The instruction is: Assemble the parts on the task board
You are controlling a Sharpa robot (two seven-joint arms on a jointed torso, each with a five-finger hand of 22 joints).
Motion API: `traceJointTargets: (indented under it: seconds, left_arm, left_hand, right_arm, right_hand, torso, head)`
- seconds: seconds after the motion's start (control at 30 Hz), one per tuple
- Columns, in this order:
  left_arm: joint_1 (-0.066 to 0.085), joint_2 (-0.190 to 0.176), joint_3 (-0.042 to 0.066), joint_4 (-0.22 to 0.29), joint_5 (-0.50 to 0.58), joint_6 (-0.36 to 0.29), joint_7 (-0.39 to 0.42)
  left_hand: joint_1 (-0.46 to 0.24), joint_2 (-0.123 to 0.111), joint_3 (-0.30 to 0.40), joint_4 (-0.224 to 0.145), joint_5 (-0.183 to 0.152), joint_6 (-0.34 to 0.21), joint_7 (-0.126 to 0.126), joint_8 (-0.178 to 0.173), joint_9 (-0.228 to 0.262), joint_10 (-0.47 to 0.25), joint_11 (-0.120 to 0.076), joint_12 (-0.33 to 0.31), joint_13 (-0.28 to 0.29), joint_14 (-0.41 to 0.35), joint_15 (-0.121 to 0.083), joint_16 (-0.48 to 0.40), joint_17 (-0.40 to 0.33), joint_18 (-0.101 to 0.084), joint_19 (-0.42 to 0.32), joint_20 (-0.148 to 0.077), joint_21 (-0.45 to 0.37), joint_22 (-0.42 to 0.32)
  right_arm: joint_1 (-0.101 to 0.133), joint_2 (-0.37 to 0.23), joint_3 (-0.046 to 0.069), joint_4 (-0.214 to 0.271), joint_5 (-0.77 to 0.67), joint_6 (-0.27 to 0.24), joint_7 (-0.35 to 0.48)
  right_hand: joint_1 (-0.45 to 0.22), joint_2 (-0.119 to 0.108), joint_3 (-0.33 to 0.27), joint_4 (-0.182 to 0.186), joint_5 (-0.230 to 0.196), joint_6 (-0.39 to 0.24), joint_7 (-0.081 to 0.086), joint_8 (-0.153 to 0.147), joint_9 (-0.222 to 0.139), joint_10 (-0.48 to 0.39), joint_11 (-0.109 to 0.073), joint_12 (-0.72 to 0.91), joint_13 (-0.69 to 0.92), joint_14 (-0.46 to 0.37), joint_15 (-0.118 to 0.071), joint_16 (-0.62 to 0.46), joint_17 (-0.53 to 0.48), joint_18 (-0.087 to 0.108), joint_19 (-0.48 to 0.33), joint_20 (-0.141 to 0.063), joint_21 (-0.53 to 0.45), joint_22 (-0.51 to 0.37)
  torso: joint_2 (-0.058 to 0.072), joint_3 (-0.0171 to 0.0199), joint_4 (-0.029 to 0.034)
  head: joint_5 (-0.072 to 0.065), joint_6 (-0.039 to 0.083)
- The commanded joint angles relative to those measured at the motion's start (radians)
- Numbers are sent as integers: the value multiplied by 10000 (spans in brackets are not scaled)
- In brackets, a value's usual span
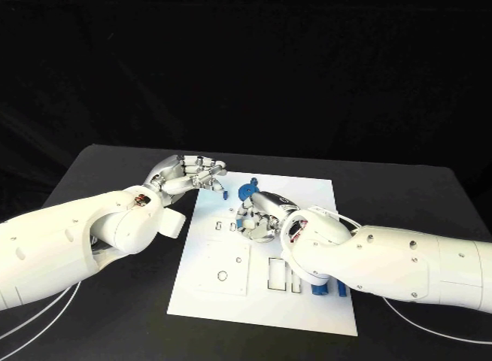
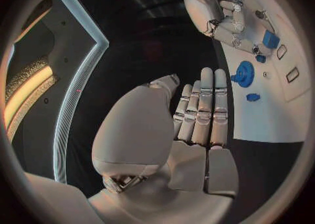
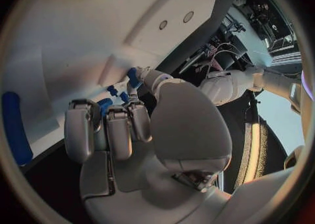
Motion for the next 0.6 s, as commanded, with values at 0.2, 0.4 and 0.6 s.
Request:
traceJointTargets:
  seconds: [0.2, 0.4, 0.6]
  left_arm:
    - [4, 15, 6, 8, 19, 174, 70]
    - [4, 15, 6, 5, 19, 189, 67]
    - [4, 18, 6, -8, 19, 197, 62]
  left_hand:
    - [22, -102, 58, -6, -61, -93, 323, 43, 10, -23, 35, -29, 16, -75, -21, 61, 10, 118, -79, 14, 64, 10]
    - [22, -102, 58, -6, -61, -93, 323, 43, 10, -23, 35, -29, 16, -75, -21, 61, 10, 118, -79, 14, 64, 10]
    - [22, -102, 58, -6, -61, -93, 323, 43, 10, -23, 35, -29, 16, -75, -21, 61, 10, 118, -79, 14, 64, 10]
  right_arm:
    - [-45, 34, -9, -29, -201, 293, -81]
    - [-65, 34, -10, -8, -181, 312, -23]
    - [-78, 27, -10, 17, -163, 360, 13]
  right_hand:
    - [-127, -38, 46, -2, 8, 65, -24, 42, 21, 45, -16, 39, 912, 924, -73, 27, 2025, -75, 77, 0, -10, 1370]
    - [-194, -104, 39, -9, 7, 25, -17, 33, 18, 27, -13, 20, 892, 921, -69, 21, 2010, -69, 63, 2, -38, 1354]
    - [-249, -219, 46, -56, 10, -71, 9, -2, 3, -19, 6, -21, 848, 916, -58, 13, 1989, -60, 43, 8, -80, 1332]
  torso:
    - [4, -2, -10]
    - [-2, -7, -7]
    - [-6, -2, 3]
  head:
    - [-25, 33]
    - [-59, 50]
    - [-63, 52]
